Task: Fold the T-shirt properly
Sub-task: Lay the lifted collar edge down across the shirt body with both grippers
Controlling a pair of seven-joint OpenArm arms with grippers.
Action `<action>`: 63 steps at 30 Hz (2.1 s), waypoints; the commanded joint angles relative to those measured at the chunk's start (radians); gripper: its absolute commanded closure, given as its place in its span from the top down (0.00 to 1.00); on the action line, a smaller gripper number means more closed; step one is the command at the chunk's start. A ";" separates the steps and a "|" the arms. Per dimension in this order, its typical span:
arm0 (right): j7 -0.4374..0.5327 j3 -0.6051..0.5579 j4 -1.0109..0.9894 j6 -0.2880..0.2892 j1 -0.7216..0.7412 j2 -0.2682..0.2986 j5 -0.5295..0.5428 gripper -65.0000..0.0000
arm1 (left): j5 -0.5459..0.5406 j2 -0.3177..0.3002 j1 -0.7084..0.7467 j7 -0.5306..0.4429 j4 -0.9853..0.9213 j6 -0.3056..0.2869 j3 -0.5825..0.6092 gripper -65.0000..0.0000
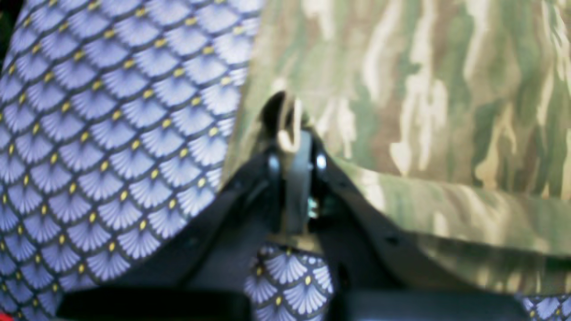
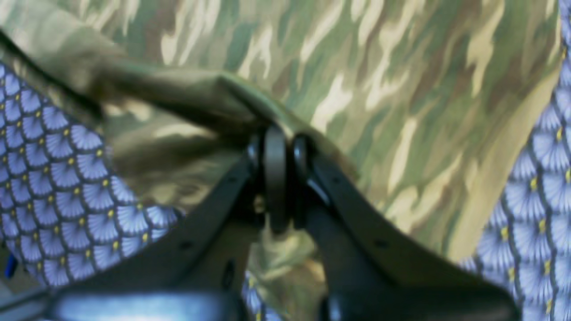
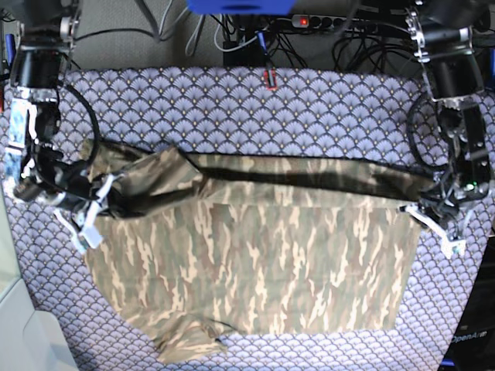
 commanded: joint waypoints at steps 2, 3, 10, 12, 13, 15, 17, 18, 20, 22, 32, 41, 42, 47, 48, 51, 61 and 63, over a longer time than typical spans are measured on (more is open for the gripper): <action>0.035 -0.018 -0.028 0.000 0.053 0.025 0.011 0.00 | 0.010 -0.021 -0.042 -0.020 0.014 0.001 0.005 0.01; 0.039 -0.029 -0.056 0.000 0.070 0.026 0.011 0.00 | 0.010 -0.021 -0.050 -0.023 0.008 0.001 0.008 0.01; 0.079 -0.083 -0.162 0.000 0.150 0.034 0.003 0.00 | 0.009 -0.028 -0.059 -0.099 -0.104 0.001 0.016 0.01; 0.079 -0.092 -0.171 0.000 0.173 0.034 -0.038 0.00 | 0.009 -0.030 -0.059 -0.125 -0.127 0.001 0.016 0.01; 0.081 -0.092 -0.173 0.000 0.179 0.028 -0.063 0.00 | 0.009 -0.030 -0.059 -0.129 -0.132 0.001 0.016 0.01; 0.087 -0.091 -0.173 0.000 0.187 0.003 -0.122 0.00 | 0.009 -0.030 -0.061 -0.135 -0.132 0.001 0.016 0.01; 0.094 -0.091 -0.174 0.000 0.207 -0.012 -0.179 0.00 | 0.009 -0.025 -0.062 -0.137 -0.132 0.001 0.016 0.01; 0.098 -0.091 -0.182 0.000 0.215 -0.026 -0.208 0.00 | 0.009 -0.022 -0.072 -0.137 -0.132 0.001 0.016 0.01; 0.101 -0.087 -0.199 0.000 0.230 -0.048 -0.260 0.00 | 0.009 -0.022 -0.092 -0.137 -0.134 0.001 0.016 0.01; 0.102 -0.087 -0.217 0.000 0.245 -0.060 -0.288 0.00 | 0.009 -0.022 -0.102 -0.137 -0.135 0.001 0.016 0.01; 0.127 -0.092 -0.229 0.000 0.305 -0.054 -0.294 0.00 | 0.009 -0.022 -0.122 -0.138 -0.137 0.003 0.017 0.01; 0.128 -0.094 -0.260 0.000 0.328 -0.057 -0.294 0.00 | 0.009 -0.022 -0.121 -0.188 -0.138 0.004 0.020 0.01; 0.136 -0.094 -0.288 0.000 0.345 -0.057 -0.294 0.00 | 0.009 -0.022 -0.121 -0.188 -0.150 0.003 0.020 0.01; 0.170 -0.095 -0.386 0.000 0.385 -0.054 -0.294 0.00 | 0.009 -0.022 -0.122 -0.188 -0.180 0.003 0.017 0.01; 0.170 -0.095 -0.386 0.000 0.386 -0.052 -0.294 0.00 | 0.009 -0.025 -0.122 -0.188 -0.186 0.003 0.017 0.01; 0.170 -0.137 -0.386 0.000 0.405 -0.052 -0.294 0.00 | 0.009 -0.027 -0.122 -0.189 -0.189 0.003 0.017 0.01; 0.182 -0.245 -0.386 0.000 0.445 -0.057 -0.294 0.00 | 0.009 -0.025 -0.124 -0.189 -0.184 0.001 0.019 0.01; 0.203 -0.288 -0.386 0.000 0.446 -0.051 -0.296 0.00 | 0.009 -0.025 -0.124 -0.189 -0.178 0.001 0.019 0.01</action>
